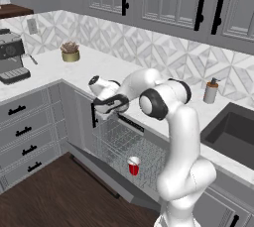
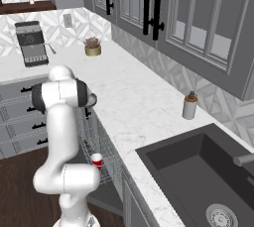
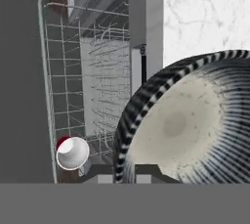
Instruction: Pick up the cup and bowl from the counter, place them in the dishwasher, and close the dishwasher door.
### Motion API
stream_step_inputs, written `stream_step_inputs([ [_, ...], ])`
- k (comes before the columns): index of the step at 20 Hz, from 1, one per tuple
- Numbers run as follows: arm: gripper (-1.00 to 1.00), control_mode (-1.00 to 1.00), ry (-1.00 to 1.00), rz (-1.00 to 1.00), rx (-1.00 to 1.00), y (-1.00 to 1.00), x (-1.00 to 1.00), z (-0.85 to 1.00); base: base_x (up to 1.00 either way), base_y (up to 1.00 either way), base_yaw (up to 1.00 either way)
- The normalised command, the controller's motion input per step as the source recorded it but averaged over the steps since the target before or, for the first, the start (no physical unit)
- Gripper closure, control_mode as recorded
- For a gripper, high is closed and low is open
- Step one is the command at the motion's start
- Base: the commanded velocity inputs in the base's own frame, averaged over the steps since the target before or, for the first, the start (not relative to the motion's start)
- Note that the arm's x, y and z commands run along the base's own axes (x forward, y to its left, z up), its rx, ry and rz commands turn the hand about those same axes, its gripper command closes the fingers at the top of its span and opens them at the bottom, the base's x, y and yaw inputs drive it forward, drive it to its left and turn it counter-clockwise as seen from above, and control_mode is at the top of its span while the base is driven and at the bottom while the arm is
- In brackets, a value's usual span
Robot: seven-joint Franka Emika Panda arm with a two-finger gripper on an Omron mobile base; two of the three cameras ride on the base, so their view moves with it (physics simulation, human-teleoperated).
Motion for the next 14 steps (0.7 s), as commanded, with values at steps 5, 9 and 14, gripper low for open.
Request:
stream_step_inputs([
  [5,1.00,-1.00,0.00,0.00,0.05,0.49,-0.91,-0.45,0.00,0.00,0.00],
  [9,1.00,-1.00,0.28,0.00,0.06,0.17,-0.09,-1.00,0.00,0.00,0.00],
  [14,1.00,-1.00,0.14,0.00,0.02,0.00,0.71,-0.88,0.00,0.00,0.00],
])
